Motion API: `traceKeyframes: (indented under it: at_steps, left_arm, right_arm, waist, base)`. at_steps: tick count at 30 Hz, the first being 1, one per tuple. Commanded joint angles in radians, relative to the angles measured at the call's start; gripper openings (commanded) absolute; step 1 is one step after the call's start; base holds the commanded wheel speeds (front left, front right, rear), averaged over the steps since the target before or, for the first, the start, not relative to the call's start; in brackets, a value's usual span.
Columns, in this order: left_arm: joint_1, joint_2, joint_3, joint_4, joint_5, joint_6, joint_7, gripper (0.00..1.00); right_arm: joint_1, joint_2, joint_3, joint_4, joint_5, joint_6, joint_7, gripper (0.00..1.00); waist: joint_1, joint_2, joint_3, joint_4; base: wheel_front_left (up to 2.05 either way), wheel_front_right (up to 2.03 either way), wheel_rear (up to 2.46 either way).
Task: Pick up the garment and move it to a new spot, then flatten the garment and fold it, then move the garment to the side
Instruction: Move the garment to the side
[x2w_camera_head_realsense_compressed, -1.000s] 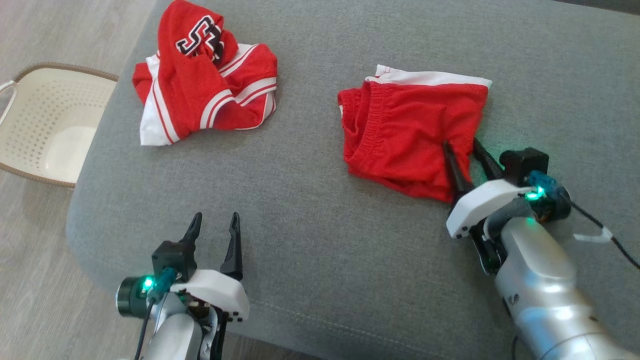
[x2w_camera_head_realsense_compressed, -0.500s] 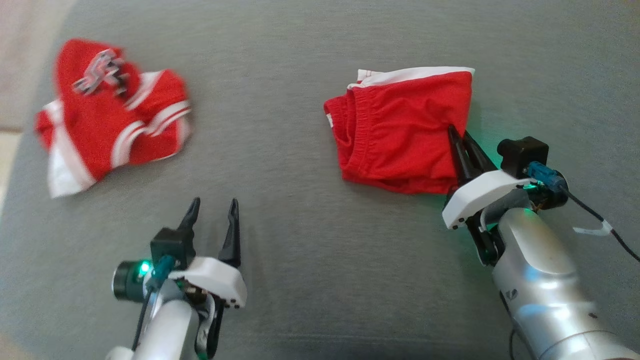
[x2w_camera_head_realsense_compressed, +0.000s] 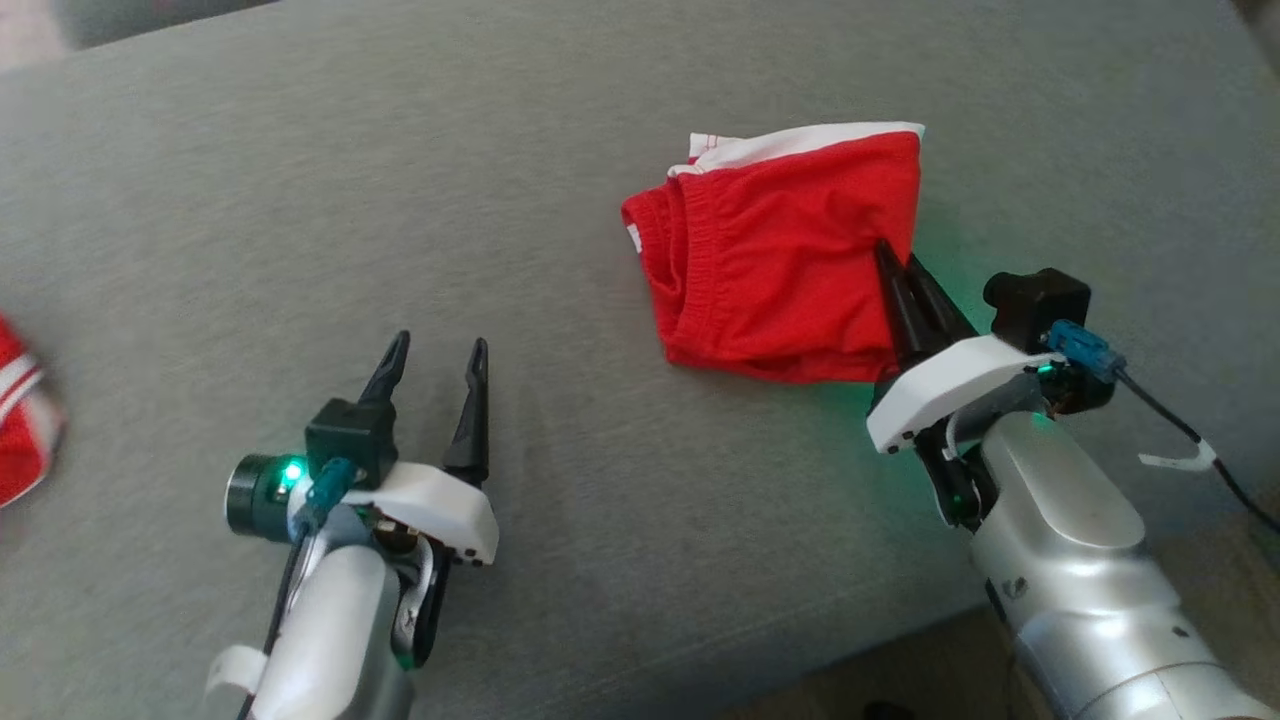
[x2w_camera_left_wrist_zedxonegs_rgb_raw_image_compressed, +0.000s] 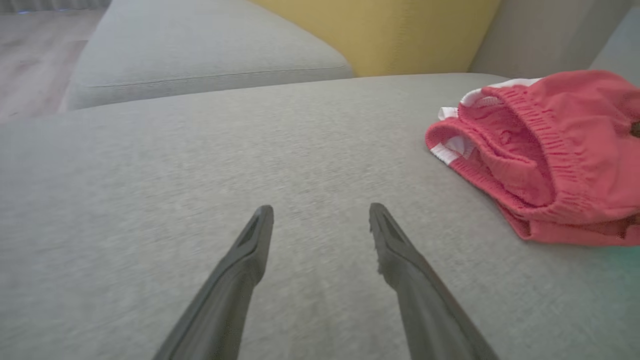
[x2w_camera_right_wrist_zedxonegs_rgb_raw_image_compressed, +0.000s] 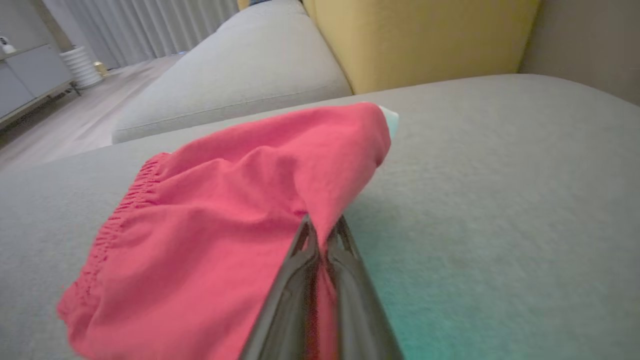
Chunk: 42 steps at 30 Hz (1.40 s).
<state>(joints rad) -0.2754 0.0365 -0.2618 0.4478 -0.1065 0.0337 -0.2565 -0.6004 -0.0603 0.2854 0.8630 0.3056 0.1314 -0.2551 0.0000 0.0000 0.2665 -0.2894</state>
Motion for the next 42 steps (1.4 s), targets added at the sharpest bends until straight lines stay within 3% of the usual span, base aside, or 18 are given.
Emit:
traceKeyframes:
  at_steps: [1, 6, 11, 19, 26, 37, 38, 39, 40, 41, 42]
  left_arm:
    - [-0.026, 0.014, 0.022, -0.03, 0.016, -0.005, -0.005, 1.0]
    - [-0.034, 0.014, 0.022, -0.025, 0.03, -0.013, -0.005, 1.0]
    - [-0.045, 0.014, 0.012, -0.031, 0.034, -0.026, -0.005, 1.0]
    - [-0.029, 0.014, 0.023, -0.041, 0.026, -0.026, -0.005, 1.0]
    - [-0.02, 0.014, 0.031, -0.047, 0.03, -0.027, -0.005, 1.0]
    - [-0.024, 0.014, 0.038, -0.042, 0.031, -0.025, -0.005, 1.0]
    - [-0.024, 0.014, 0.038, -0.04, 0.03, -0.025, -0.005, 1.0]
    - [-0.024, 0.014, 0.039, -0.039, 0.03, -0.025, -0.005, 1.0]
    - [-0.024, 0.014, 0.04, -0.037, 0.029, -0.024, -0.005, 1.0]
    - [-0.024, 0.014, 0.042, -0.036, 0.029, -0.023, -0.005, 1.0]
    - [-0.024, 0.014, 0.045, -0.034, 0.028, -0.021, -0.005, 1.0]
  right_arm:
    - [0.009, 0.01, 0.022, -0.039, 0.016, -0.001, -0.007, 0.0]
    - [-0.005, 0.01, 0.014, -0.048, 0.013, -0.001, -0.007, 0.0]
    - [-0.076, 0.01, -0.08, -0.007, -0.082, -0.001, -0.007, 0.0]
    - [-0.243, -0.117, -0.313, 0.086, -0.291, -0.001, -0.007, 0.0]
    - [-0.321, -0.234, -0.494, 0.169, -0.42, -0.001, 0.019, 0.0]
    - [-0.367, -0.292, -0.677, 0.184, -0.568, -0.001, 0.03, 0.0]
    - [-0.368, -0.289, -0.686, 0.183, -0.577, -0.001, 0.027, 0.29]
    - [-0.37, -0.283, -0.696, 0.183, -0.581, -0.001, 0.025, 0.27]
    - [-0.372, -0.274, -0.705, 0.181, -0.582, -0.001, 0.021, 0.48]
    - [-0.373, -0.265, -0.706, 0.178, -0.587, -0.001, 0.017, 0.97]
    - [-0.374, -0.259, -0.708, 0.175, -0.591, -0.001, 0.013, 1.0]
  waist:
    - [0.0, 0.0, 0.034, -0.079]
    - [0.0, 0.0, 0.055, -0.098]
    - [0.0, 0.0, 0.079, -0.066]
    - [0.0, 0.0, 0.101, 0.031]
    - [0.0, 0.0, 0.107, 0.067]
    - [0.0, 0.0, 0.126, 0.077]
    - [0.0, 0.0, 0.126, 0.078]
    - [0.0, 0.0, 0.126, 0.08]
    - [0.0, 0.0, 0.127, 0.081]
    - [0.0, 0.0, 0.127, 0.083]
    - [0.0, 0.0, 0.126, 0.084]
  base:
    - [0.0, 0.0, 0.0]
    - [0.0, 0.0, 0.0]
    - [0.0, 0.0, 0.0]
    - [0.0, 0.0, 0.0]
    - [0.0, 0.0, 0.0]
    - [0.0, 0.0, 0.0]
    - [0.0, 0.0, 0.0]
    - [0.0, 0.0, 0.0]
    - [0.0, 0.0, 0.0]
    - [0.0, 0.0, 0.0]
    - [0.0, 0.0, 0.0]
